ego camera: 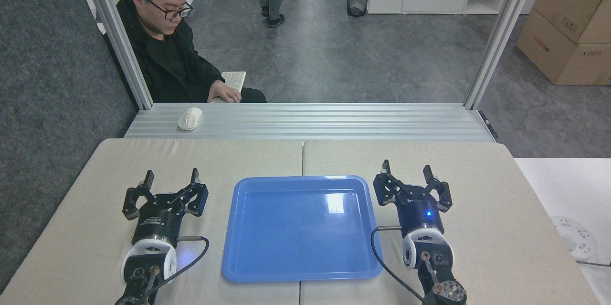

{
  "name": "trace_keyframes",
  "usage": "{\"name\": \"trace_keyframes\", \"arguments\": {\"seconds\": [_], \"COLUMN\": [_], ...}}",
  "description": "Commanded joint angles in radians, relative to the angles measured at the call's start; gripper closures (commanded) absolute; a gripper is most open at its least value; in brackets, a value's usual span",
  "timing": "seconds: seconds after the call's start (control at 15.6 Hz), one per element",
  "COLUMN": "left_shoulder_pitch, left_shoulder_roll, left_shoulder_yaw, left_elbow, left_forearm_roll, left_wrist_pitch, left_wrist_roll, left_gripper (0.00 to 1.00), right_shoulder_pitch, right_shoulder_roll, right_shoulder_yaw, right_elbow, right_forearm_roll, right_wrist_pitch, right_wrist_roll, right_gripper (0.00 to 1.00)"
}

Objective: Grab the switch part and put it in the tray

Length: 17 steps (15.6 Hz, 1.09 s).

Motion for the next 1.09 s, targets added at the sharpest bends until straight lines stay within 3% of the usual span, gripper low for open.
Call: {"name": "trace_keyframes", "arguments": {"seconds": [0.0,0.45,1.02], "left_shoulder_pitch": [0.003,0.009,0.061], "left_shoulder_roll": [-0.006,-0.014,0.043], "left_shoulder_yaw": [-0.004,-0.029,0.066], "left_elbow": [-0.016,-0.021,0.08], "left_forearm_roll": [-0.001,-0.003,0.005], "left_wrist_pitch": [0.0,0.001,-0.039], "left_wrist_roll": [0.0,0.001,0.072], "left_gripper": [0.0,0.0,0.0], "right_shoulder_pitch": [0.001,-0.001,-0.001], "right_shoulder_roll": [0.0,0.003,0.003], "right_shoulder_yaw": [-0.002,0.0,0.0], "right_elbow": [0.0,0.0,0.0], "right_forearm_roll": [-0.001,0.001,-0.001], "right_wrist_pitch": [0.0,0.0,0.0], "right_wrist_roll": [-0.001,-0.001,-0.001], "right_gripper": [0.0,0.0,0.0]}}
